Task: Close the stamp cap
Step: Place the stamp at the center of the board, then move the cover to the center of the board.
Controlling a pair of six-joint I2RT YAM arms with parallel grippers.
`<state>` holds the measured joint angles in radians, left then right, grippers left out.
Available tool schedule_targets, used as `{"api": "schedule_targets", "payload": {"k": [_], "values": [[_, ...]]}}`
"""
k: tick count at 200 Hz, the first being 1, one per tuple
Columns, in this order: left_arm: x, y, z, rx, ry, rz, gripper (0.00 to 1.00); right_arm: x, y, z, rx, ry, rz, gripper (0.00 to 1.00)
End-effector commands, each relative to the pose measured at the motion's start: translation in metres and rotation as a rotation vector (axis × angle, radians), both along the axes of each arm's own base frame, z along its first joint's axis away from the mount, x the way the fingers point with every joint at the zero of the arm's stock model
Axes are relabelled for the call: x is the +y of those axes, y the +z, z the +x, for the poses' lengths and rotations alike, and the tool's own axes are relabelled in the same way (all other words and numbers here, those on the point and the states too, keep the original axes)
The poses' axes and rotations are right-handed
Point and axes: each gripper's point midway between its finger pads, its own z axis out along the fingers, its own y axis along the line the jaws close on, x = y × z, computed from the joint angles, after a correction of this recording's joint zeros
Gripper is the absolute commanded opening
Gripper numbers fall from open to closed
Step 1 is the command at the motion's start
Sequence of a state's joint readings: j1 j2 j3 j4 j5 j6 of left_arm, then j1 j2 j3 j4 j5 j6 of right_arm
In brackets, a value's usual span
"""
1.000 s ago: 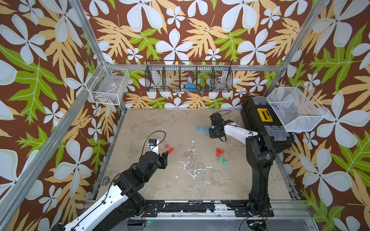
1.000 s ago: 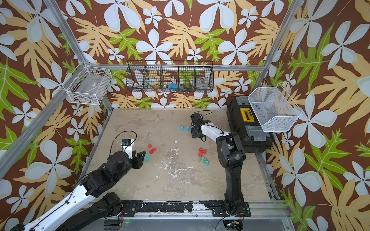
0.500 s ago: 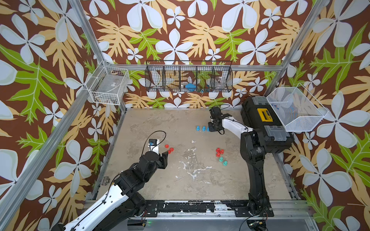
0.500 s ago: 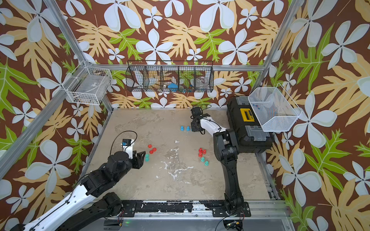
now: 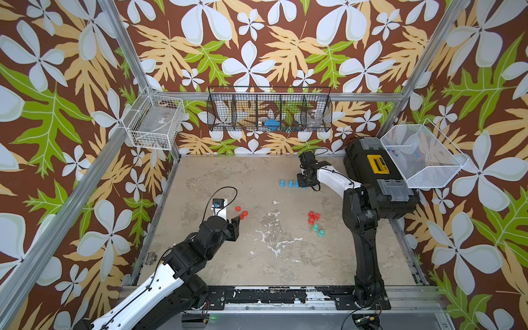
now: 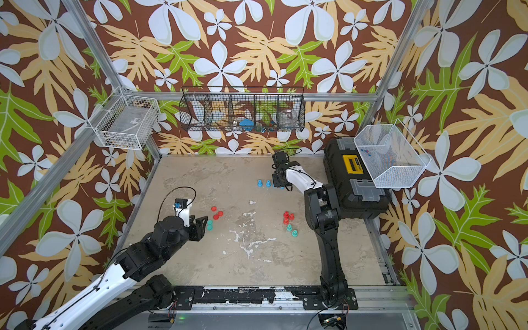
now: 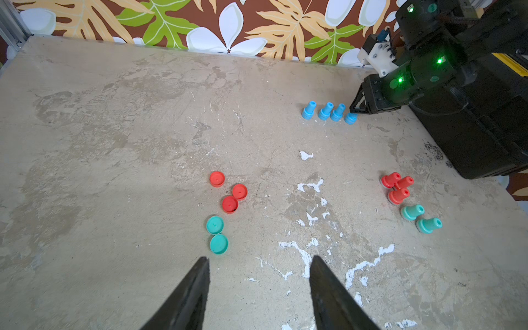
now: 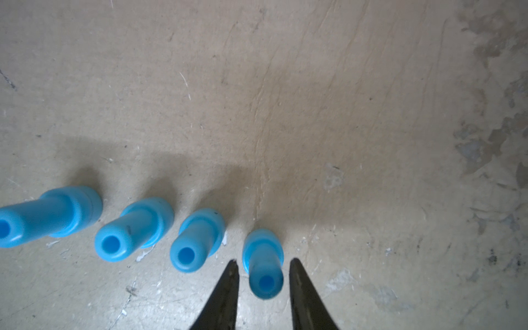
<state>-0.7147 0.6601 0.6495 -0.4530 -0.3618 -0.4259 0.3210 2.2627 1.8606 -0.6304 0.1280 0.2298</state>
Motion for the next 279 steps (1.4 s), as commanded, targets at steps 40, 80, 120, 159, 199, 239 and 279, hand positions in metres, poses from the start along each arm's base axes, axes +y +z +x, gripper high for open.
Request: {"api": "schedule_targets", "payload": {"k": [40, 80, 120, 159, 199, 239, 279], "values": [[0.001, -0.001, 0.001, 0.005, 0.012, 0.000, 0.58, 0.002, 0.025, -0.016, -0.012, 0.013, 0.018, 0.39], [-0.005, -0.009, 0.002, 0.036, -0.010, 0.010, 0.58, 0.006, 0.067, -0.059, -0.086, 0.030, 0.038, 0.40], [-0.016, -0.026, 0.013, 0.151, -0.059, -0.048, 0.58, 0.014, 0.106, -0.135, -0.176, 0.083, 0.085, 0.44], [-0.030, -0.049, 0.031, 0.250, -0.047, -0.152, 0.58, 0.008, 0.104, -0.209, -0.194, 0.115, 0.150, 0.47], [-0.041, -0.060, 0.053, 0.293, -0.019, -0.149, 0.58, -0.014, 0.101, -0.248, -0.225, 0.114, 0.162, 0.47], [-0.042, -0.067, 0.071, 0.300, 0.022, -0.111, 0.58, -0.022, 0.093, -0.262, -0.228, 0.121, 0.169, 0.47], [-0.047, -0.088, 0.085, 0.343, 0.047, -0.078, 0.58, -0.022, 0.094, -0.266, -0.252, 0.125, 0.188, 0.47]]}}
